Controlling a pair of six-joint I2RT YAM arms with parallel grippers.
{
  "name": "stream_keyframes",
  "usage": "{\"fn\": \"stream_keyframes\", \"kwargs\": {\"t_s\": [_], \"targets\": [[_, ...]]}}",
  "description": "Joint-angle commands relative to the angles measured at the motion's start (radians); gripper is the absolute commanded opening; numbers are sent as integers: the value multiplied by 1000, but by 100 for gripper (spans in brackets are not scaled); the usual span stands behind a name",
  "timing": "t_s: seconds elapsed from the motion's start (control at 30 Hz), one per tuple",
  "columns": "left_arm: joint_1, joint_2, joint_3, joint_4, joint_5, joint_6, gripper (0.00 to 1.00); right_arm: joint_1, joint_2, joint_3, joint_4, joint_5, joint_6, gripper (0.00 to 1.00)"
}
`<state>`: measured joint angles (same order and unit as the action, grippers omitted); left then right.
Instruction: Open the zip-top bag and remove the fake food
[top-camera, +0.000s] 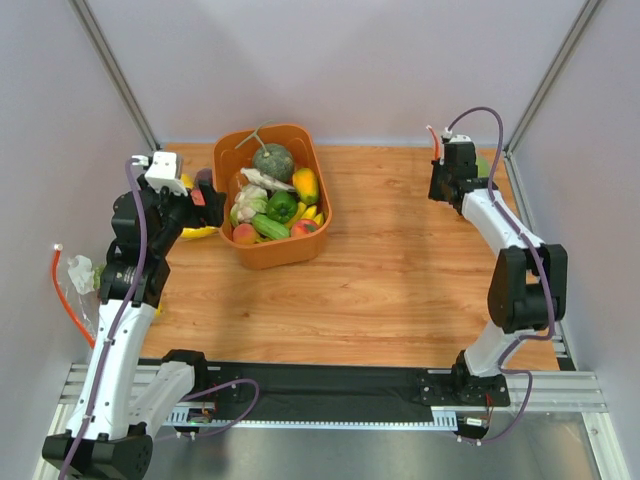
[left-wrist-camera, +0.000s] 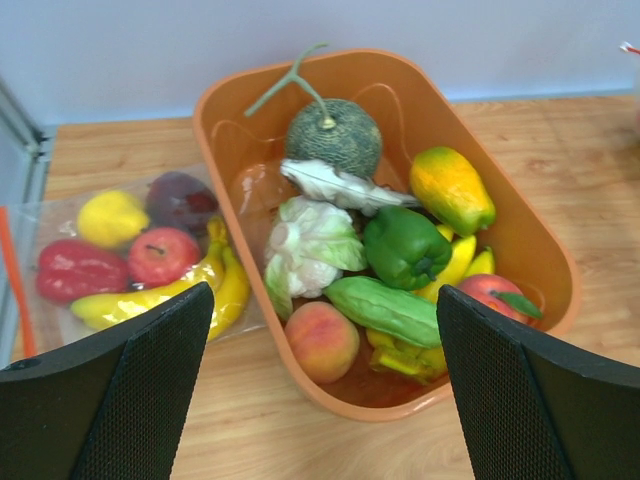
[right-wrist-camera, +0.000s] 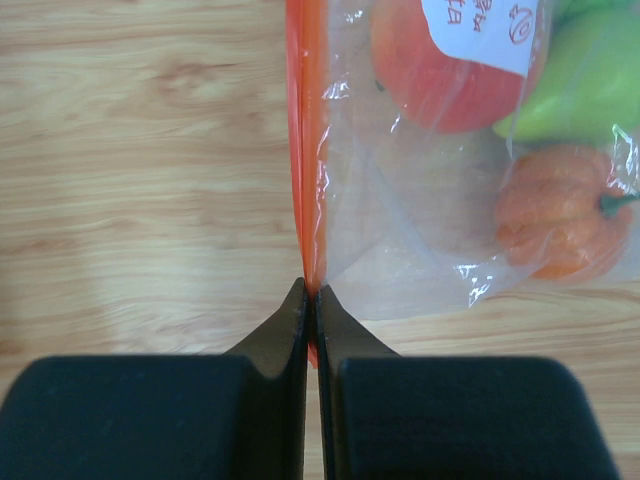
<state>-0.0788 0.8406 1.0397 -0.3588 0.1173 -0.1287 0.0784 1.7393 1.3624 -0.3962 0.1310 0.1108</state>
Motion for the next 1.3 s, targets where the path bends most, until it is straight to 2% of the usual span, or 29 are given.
{"fn": "stream_keyframes", "kwargs": {"t_s": [0.0, 0.27, 0.5, 0.63, 0.73, 0.9, 1.03, 1.27], "targets": [[2, 6, -27, 83, 134, -22, 99, 37, -110, -91, 132, -80, 119, 0], [-71, 61, -12, 64, 148, 7, 99, 178, -328, -265, 178, -57, 136, 0], [-272, 69, 5, 35, 73, -17, 100, 274, -579, -417, 212, -83, 201, 0], [-387, 83, 11, 44, 53, -104, 99, 308, -706, -491, 221, -77, 231, 0], [-493, 95, -24, 116, 10, -179, 99, 325, -785, -531, 206, -85, 244, 0], [-680, 234, -3, 256, -79, -229, 99, 343, -856, -568, 181, -116, 253, 0], [-725, 429, 89, 311, -67, -273, 99, 353, -883, -612, 171, -214, 259, 0], [-745, 632, 223, 388, -71, -284, 99, 368, -1017, -743, 183, -367, 270, 0]]}}
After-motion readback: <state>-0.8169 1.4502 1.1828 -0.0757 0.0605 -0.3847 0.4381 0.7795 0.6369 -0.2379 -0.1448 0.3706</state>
